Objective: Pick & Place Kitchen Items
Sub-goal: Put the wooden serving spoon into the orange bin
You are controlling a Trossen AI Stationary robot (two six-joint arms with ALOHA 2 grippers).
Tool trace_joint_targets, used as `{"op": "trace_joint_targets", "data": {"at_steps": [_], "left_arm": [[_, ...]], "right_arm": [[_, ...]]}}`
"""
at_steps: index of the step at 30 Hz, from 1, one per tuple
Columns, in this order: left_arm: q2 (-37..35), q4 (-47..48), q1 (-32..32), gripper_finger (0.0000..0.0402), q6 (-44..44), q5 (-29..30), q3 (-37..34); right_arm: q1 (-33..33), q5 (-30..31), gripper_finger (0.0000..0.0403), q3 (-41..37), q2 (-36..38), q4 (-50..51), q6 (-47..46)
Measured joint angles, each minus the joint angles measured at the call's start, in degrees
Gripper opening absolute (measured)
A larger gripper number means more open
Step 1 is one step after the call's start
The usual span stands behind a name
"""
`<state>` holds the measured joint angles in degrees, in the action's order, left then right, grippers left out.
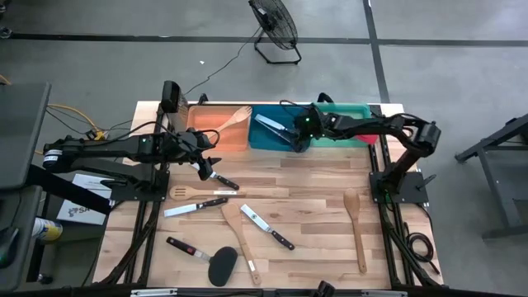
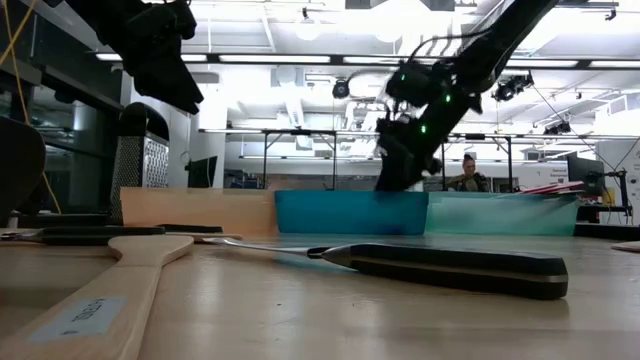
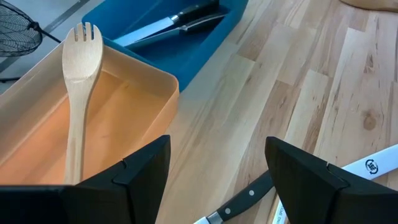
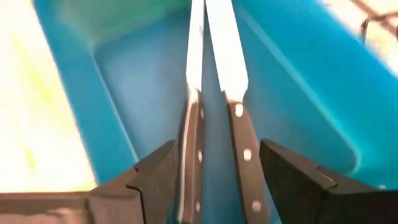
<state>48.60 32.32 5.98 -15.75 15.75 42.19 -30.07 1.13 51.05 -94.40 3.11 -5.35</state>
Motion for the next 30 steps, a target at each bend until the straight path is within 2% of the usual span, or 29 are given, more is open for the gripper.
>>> {"op": "trace_joint_targets", "data": {"at_steps": [9,20,30], "left_arm": [[0.0,1.2,0.0,0.0258,-0.8,0.0,0.0],[0.0,1.7,0.0,0.0258,-1.1,0.0,0.0],[0.0,1.7,0.0,0.0258,-1.1,0.0,0.0]], "right_arm": [[1.6,-0.1,0.0221,0.0,9.7,1.6,-5.0],[5.0,-0.3,0.0216,0.1,24.1,11.8,-16.2],[8.9,-7.6,0.0216,0.1,28.8,17.6,-24.5]]}}
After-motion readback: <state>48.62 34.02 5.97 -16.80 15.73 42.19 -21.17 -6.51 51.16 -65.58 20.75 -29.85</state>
